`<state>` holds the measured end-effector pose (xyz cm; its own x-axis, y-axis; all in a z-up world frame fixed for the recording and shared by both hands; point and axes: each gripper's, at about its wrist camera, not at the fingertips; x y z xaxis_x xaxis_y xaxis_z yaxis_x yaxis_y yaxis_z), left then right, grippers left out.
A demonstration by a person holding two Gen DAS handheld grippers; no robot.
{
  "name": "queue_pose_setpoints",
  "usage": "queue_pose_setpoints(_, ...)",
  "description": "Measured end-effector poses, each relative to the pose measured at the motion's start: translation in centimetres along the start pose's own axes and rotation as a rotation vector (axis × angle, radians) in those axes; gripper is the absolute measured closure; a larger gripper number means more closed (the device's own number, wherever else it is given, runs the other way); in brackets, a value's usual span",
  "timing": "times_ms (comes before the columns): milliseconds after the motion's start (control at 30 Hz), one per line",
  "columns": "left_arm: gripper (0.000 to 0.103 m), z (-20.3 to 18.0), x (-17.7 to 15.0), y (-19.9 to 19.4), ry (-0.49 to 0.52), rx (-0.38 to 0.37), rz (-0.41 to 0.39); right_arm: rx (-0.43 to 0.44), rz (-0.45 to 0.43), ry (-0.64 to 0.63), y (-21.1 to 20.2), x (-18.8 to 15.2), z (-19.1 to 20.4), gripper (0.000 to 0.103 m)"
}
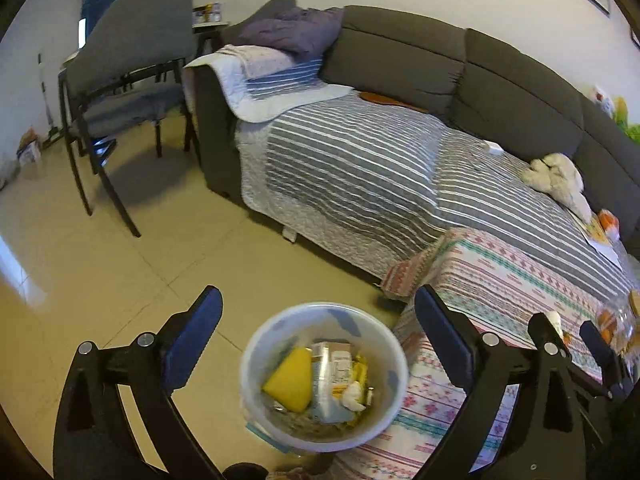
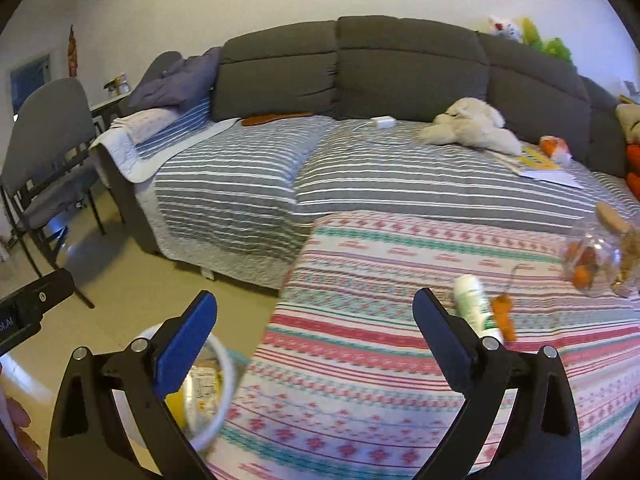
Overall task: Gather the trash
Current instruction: 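Move both tools back over the table toward the white bottle and orange pepper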
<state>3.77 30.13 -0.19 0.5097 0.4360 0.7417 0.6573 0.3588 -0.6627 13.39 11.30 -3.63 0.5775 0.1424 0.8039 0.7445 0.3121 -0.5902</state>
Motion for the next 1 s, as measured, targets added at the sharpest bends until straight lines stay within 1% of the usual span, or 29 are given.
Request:
queue_pose_setpoints(300, 0.009, -5.4, -1.3, 0.2, 0.079, -0.064, 0.009, -0.091, -0.012, 0.027, -1.2, -0.3, -5.5, 0.007)
queue_pose_setpoints(467, 0.009, -8.7, -2.2, 0.1, 0.134, -0.1, 0.008, -0.126, -0.008, 0.059, -1.3, -0.6, -8.6, 0.007)
queue_pose_setpoints(700, 0.007, -12.9, -3.7, 0.5, 0.187, -0.134, 0.032, -0.163, -0.006, 0.099, -1.7, -1.1, -12.5, 0.007)
queue_pose_setpoints(800, 0.007, -14.7, -4.3, 0.5, 0.202, -0.155, 0.036, -0.184, 0.001, 0.113, -1.8, -1.6, -14.1, 0.007)
queue_pose_setpoints(1000, 0.007, -18.6, -5.5, 1.1, 0.235, -0.197, 0.054, -0.245, 0.041, 0.166, -1.8, -2.7, -19.0, 0.007)
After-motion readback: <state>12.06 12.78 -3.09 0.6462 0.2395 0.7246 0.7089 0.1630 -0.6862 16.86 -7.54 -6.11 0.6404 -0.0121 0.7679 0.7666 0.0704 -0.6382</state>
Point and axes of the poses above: each gripper's, at about its wrist camera, not at the fingertips, and y roughly the way its jaws point, z to its left, x to its top, and after that the axes turned 2 degrees about -x, right-handed
